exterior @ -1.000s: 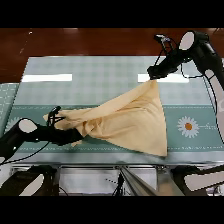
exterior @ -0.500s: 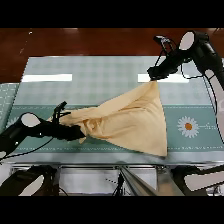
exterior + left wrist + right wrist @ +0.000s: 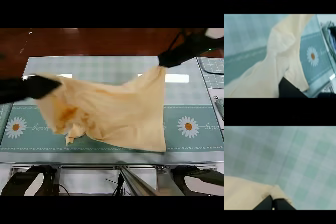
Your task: Fold the shirts.
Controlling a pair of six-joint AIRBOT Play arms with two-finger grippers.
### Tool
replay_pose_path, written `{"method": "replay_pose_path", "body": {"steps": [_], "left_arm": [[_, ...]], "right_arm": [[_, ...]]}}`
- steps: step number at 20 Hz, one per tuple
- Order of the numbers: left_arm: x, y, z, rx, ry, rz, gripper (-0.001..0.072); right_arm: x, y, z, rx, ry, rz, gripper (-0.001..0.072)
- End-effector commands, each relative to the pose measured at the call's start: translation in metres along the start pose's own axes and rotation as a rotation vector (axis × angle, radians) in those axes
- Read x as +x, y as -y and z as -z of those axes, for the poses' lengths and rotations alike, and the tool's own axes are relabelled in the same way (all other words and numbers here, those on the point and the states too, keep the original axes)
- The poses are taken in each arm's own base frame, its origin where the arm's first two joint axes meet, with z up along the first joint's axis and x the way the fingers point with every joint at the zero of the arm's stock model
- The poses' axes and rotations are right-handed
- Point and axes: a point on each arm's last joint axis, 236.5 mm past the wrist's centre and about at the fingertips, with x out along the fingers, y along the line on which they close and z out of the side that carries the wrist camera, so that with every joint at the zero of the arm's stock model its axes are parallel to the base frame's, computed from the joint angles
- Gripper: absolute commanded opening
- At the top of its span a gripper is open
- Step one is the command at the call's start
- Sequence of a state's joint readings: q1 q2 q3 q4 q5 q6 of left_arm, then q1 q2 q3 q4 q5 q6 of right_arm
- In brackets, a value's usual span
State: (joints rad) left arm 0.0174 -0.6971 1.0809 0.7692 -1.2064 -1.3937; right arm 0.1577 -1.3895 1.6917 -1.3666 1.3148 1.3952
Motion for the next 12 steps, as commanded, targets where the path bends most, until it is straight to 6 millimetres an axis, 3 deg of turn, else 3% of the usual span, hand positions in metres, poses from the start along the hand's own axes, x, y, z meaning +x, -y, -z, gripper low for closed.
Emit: {"method": "replay_pose_path", "body": {"steps": [1,4,6,7,9,12], "left_arm": [[-0.096,0.047,-0.088,0.197,0.329,-0.090,0.0026],[-0.169,0.093,-0.130,0.337,0.545,-0.180,0.0026],[-0.204,0.128,-0.140,0.428,0.646,-0.210,0.0027],[-0.217,0.147,-0.140,0.471,0.683,-0.211,0.0026],[-0.241,0.182,-0.135,0.550,0.748,-0.207,0.0026],[-0.266,0.222,-0.118,0.612,0.816,-0.190,0.0026]], "right_arm": [[-0.133,-0.017,-0.055,-0.055,0.422,0.061,0.0029],[-0.285,-0.040,-0.072,-0.091,0.852,0.111,0.0029],[-0.382,-0.050,-0.057,-0.081,1.107,0.152,0.0029],[-0.418,-0.052,-0.044,-0.063,1.193,0.173,0.0029],[-0.465,-0.048,-0.013,-0.010,1.288,0.217,0.0029],[-0.486,-0.043,0.025,0.045,1.290,0.253,0.0029]]}}
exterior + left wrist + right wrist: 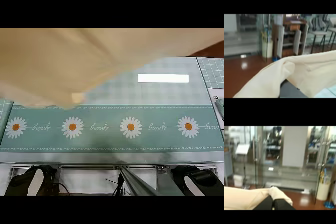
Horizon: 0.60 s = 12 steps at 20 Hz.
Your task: Fold the shirts.
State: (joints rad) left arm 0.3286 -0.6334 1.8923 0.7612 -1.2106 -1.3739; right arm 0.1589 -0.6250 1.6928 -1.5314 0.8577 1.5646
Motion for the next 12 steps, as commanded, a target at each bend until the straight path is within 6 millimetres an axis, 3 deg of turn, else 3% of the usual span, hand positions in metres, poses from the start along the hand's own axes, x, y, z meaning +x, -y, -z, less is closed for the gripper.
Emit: {"method": "replay_pose_path", "body": {"steps": [1,5,8,10,12], "left_arm": [[-0.036,0.037,-0.032,0.065,0.094,0.002,0.0026],[-0.051,0.056,0.000,-0.009,-0.039,0.023,0.0025],[-0.052,0.056,0.031,-0.054,-0.170,0.025,0.0025],[-0.052,0.056,0.032,-0.087,-0.179,0.022,0.0025],[-0.050,0.053,0.035,-0.126,-0.194,0.019,0.0025]], "right_arm": [[-0.059,0.016,-0.020,0.031,0.051,0.074,0.0029],[-0.084,0.030,0.021,0.021,-0.164,0.140,0.0029],[-0.100,0.051,0.029,-0.004,-0.226,0.234,0.0029],[-0.108,0.068,0.037,-0.024,-0.267,0.307,0.0028],[-0.107,0.074,0.061,-0.021,-0.373,0.335,0.0028]]}}
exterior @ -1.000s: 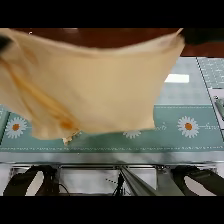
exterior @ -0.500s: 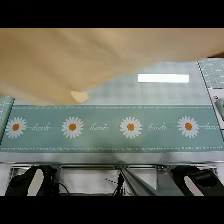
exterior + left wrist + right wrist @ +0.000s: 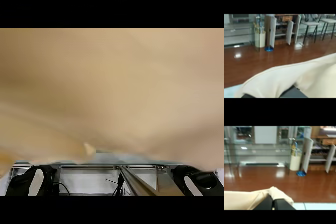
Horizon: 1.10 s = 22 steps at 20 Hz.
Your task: Fold the shirts.
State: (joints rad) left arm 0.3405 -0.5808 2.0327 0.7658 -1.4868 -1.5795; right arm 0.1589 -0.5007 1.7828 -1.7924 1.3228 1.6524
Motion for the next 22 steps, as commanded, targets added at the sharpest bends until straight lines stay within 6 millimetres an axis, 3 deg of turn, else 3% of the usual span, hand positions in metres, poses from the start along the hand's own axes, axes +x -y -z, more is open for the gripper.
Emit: {"method": "replay_pose_path", "body": {"steps": [1,4,6,10,14,17,22], "left_arm": [[0.004,-0.007,0.022,-0.069,-0.103,-0.010,0.0025],[0.021,-0.035,0.084,-0.165,-0.392,-0.016,0.0026],[0.038,-0.059,0.119,-0.228,-0.524,-0.001,0.0026],[0.092,-0.116,0.187,-0.399,-0.661,0.027,0.0026],[0.160,-0.179,0.248,-0.543,-0.631,-0.006,0.0026],[0.211,-0.196,0.281,-0.520,-0.616,0.016,0.0026],[0.298,-0.203,0.328,-0.401,-0.568,0.037,0.0026]], "right_arm": [[0.007,0.019,0.048,-0.017,-0.221,0.091,0.0028],[0.037,0.010,0.120,-0.156,-0.600,0.074,0.0029],[0.072,-0.006,0.147,-0.212,-0.743,0.030,0.0028],[0.186,-0.035,0.184,-0.281,-0.807,-0.021,0.0029],[0.282,-0.057,0.262,-0.352,-0.921,-0.061,0.0028],[0.339,-0.069,0.305,-0.351,-0.910,-0.068,0.0028],[0.399,-0.085,0.329,-0.217,-0.792,-0.035,0.0028]]}}
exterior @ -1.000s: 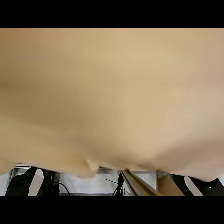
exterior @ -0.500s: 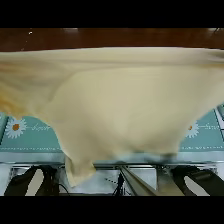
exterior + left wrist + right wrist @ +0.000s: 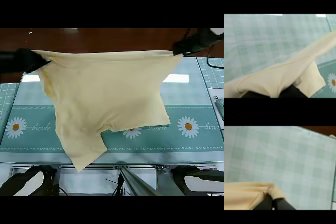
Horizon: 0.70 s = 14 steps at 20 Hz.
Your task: Fold the shirts.
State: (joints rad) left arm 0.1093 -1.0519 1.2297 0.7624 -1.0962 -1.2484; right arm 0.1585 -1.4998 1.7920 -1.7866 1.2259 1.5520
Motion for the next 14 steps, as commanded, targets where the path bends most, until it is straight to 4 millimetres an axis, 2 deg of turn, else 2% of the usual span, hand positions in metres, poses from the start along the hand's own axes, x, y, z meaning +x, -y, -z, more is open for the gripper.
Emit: {"method": "replay_pose_path", "body": {"steps": [1,4,6,8,10,12,13,14], "left_arm": [[0.071,-0.024,-0.011,0.059,0.056,-0.038,0.0026],[0.118,-0.055,0.007,0.006,0.003,-0.070,0.0027],[0.143,-0.074,0.035,-0.037,-0.089,-0.073,0.0027],[0.161,-0.087,0.066,-0.079,-0.191,-0.064,0.0027],[0.172,-0.094,0.092,-0.116,-0.279,-0.050,0.0026],[0.178,-0.097,0.111,-0.161,-0.341,-0.042,0.0027],[0.178,-0.097,0.116,-0.177,-0.359,-0.039,0.0029],[0.177,-0.096,0.117,-0.177,-0.366,-0.035,0.0063]], "right_arm": [[0.044,-0.012,-0.027,0.099,0.096,-0.034,0.0027],[0.075,-0.019,-0.013,0.206,0.035,-0.133,0.0028],[0.097,-0.019,0.008,0.306,-0.051,-0.214,0.0027],[0.112,-0.020,0.031,0.328,-0.137,-0.273,0.0028],[0.123,-0.019,0.055,0.320,-0.224,-0.300,0.0028],[0.130,-0.023,0.073,0.313,-0.299,-0.312,0.0028],[0.131,-0.027,0.078,0.296,-0.316,-0.326,0.0029],[0.131,-0.033,0.078,0.283,-0.320,-0.349,0.0033]]}}
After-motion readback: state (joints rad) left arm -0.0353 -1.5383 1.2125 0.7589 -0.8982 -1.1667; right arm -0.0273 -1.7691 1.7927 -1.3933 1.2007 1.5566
